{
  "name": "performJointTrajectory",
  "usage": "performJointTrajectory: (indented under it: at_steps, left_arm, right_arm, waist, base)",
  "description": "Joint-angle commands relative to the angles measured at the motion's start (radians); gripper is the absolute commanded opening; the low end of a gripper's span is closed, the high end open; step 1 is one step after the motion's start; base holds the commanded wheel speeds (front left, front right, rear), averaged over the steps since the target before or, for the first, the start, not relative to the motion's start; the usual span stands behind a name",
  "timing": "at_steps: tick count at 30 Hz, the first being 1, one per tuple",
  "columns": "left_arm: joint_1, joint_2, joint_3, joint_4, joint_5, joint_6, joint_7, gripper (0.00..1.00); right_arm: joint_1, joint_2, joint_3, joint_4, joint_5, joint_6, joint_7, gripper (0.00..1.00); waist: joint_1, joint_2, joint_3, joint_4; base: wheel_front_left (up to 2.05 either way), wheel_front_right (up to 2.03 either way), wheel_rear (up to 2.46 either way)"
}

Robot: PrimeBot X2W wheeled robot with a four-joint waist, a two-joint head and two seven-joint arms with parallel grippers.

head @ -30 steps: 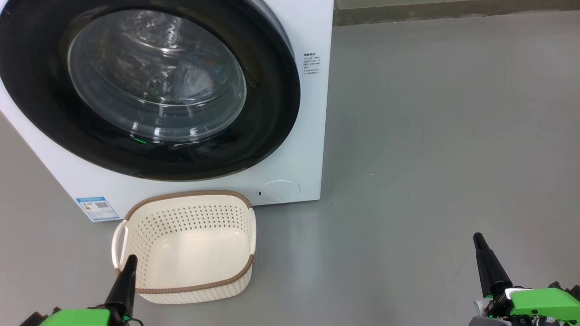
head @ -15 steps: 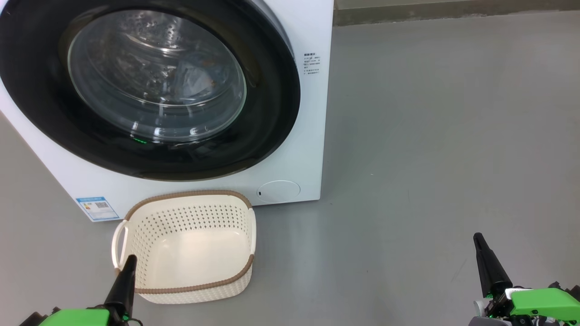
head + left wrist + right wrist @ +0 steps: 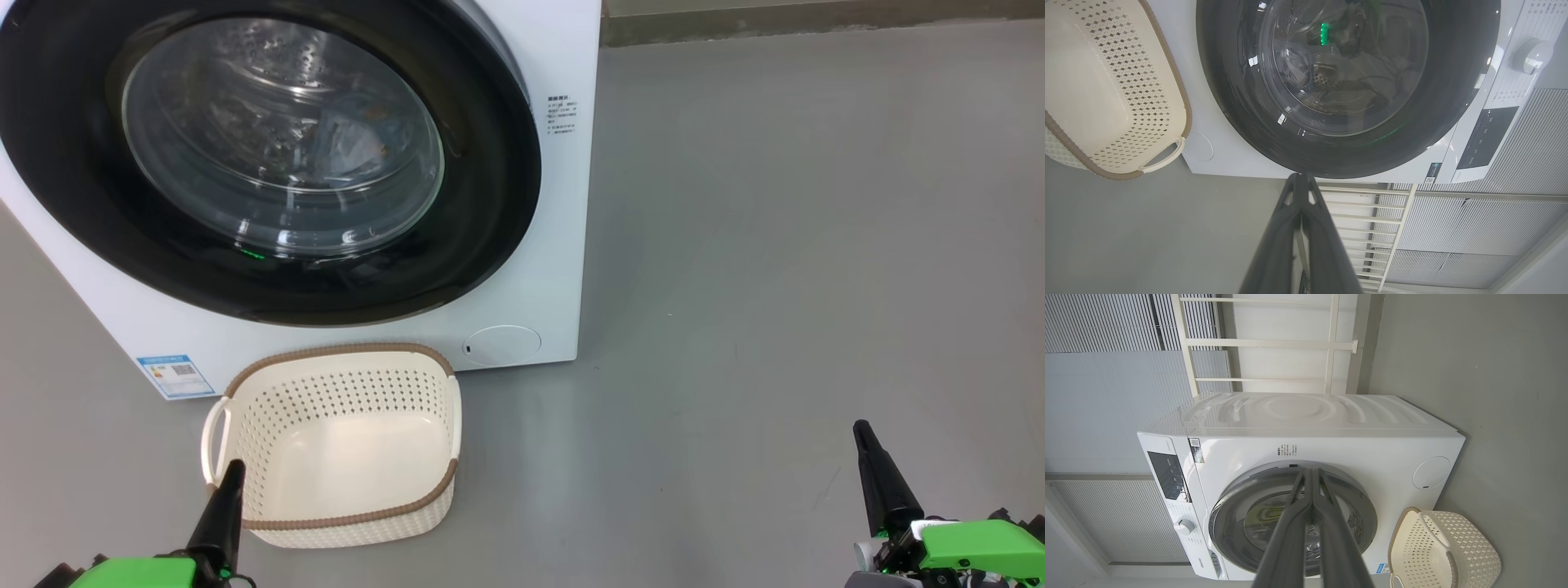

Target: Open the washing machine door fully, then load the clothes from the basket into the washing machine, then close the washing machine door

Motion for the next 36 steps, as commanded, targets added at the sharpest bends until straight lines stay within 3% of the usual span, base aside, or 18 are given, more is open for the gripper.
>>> performJointTrajectory:
  at_steps: [1,36]
  left_arm:
    - [-0.043,0.014,0.033,-0.019,0.000,-0.010,0.006,0.00]
    - [-0.043,0.011,0.038,-0.019,0.004,-0.010,0.010,0.00]
  right_arm:
    - [-0.044,-0.002,0.019,-0.024,0.001,0.002,0.005,0.00]
    - [-0.045,0.000,0.016,-0.024,-0.002,0.002,0.008,0.00]
  waist:
    - [0.0000,0.0000,0.000,0.000]
    - [0.0000,0.0000,0.000,0.000]
  base:
    - [0.00,0.00,0.00]
    - [0.00,0.00,0.00]
